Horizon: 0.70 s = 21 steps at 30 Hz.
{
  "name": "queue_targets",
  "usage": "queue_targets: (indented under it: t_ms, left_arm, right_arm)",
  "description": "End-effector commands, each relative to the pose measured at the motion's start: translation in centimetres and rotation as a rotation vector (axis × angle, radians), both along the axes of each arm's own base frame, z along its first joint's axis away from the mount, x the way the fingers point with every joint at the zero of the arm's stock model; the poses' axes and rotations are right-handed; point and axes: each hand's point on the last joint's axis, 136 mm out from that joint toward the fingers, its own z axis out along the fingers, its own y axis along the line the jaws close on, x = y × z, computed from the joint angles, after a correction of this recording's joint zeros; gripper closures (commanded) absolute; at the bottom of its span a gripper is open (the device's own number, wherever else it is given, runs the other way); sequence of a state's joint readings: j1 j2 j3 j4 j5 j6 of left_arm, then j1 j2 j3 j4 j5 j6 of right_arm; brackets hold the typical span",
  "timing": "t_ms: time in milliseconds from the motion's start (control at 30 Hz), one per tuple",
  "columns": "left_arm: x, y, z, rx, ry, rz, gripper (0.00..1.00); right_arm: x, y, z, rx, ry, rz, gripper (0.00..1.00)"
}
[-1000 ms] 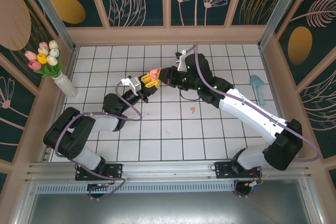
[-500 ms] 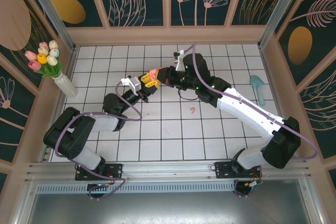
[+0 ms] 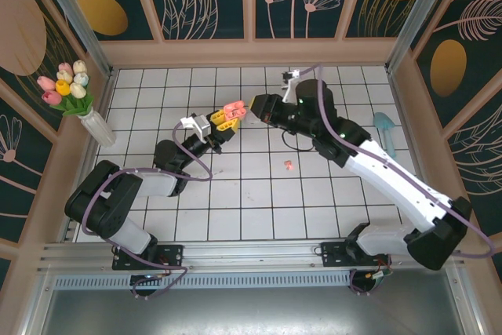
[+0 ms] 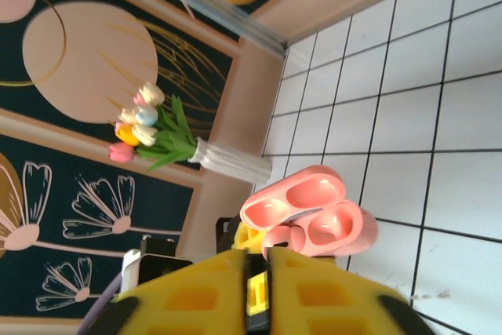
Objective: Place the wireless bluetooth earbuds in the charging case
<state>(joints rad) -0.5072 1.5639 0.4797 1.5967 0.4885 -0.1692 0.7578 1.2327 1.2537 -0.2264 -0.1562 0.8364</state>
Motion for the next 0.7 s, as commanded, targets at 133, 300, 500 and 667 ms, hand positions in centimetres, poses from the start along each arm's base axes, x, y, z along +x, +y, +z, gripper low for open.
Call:
queue_targets:
  t_ms: [133,300,500,667]
  left_arm:
    - [-2.0,1.5,2.8,-0.062,-0.132,0.045,1.00]
    - [-2.0,1.9,2.8,-0.062,-0.131,0.066,1.00]
    - [-2.0,1.9,2.6,-0.061,-0.125,0.068,1.00]
    - [-1.9,1.9,2.6,-0.059,-0.123,0.067,1.00]
  right_arm:
    - [-0.7,-8.1,-11.9,-0.323,0.221,-0.312,0.46]
    - [-3.2,-12.0,-21.0,-0.450,0.416,-0.476,0.33]
    - [-3.5,-13.0,-25.6,-0.612,0.443,-0.481,0.30]
    - [-2.1,-11.5,-26.9,-0.771,0.371,-0.338,0.30]
